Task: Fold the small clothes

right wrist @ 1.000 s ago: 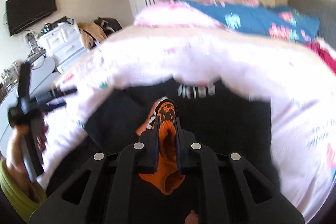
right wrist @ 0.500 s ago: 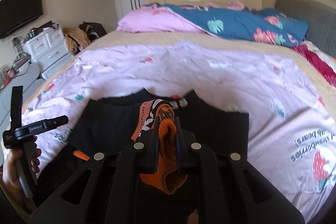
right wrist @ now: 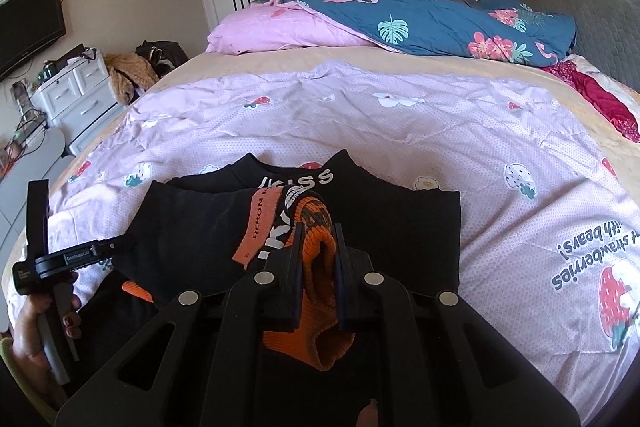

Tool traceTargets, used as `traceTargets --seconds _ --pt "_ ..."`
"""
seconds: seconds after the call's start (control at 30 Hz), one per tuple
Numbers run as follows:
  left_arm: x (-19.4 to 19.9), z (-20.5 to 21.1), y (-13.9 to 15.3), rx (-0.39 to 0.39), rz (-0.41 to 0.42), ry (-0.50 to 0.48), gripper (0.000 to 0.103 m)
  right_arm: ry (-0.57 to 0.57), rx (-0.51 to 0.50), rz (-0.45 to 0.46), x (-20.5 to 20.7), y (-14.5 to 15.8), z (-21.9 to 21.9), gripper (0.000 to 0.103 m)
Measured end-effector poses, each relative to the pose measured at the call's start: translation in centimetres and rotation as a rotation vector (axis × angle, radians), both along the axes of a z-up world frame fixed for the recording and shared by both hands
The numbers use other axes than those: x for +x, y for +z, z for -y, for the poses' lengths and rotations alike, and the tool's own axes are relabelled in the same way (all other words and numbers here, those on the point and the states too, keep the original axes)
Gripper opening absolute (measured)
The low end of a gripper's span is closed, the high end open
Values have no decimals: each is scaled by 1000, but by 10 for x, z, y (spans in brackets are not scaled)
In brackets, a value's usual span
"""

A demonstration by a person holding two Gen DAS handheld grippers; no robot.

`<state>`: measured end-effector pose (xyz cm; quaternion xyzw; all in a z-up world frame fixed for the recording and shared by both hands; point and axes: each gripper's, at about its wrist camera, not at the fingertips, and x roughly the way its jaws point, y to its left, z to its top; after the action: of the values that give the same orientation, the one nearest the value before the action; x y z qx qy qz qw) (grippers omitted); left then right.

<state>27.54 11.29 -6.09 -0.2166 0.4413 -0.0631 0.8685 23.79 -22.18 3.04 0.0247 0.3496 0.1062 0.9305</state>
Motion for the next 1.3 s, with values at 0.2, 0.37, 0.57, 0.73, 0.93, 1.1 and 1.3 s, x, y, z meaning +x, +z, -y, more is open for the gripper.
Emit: traceTargets --seconds 0.2,0.37,0.57,0.73,0.93,1.1,1.3 --pt "-3 9 1 22 1 -23 15 1 -10 -3 0 -1 1 12" --pt "-5 9 6 35 6 -34 14 -32 -66 -24 4 -8 3 12" --pt "-4 15 3 74 -7 -46 15 -112 -133 -87 16 -30 14 8" --pt "-4 18 4 85 -9 -48 16 -130 -81 -67 12 -25 25 8" --pt "-13 22 27 130 56 -32 16 -34 -26 -57 4 -14 11 20" --pt "-23 29 48 140 125 -44 16 33 -3 -88 2 -18 -7 29" --pt "-22 42 46 149 121 -86 16 99 -16 -120 -1 -26 -29 32"
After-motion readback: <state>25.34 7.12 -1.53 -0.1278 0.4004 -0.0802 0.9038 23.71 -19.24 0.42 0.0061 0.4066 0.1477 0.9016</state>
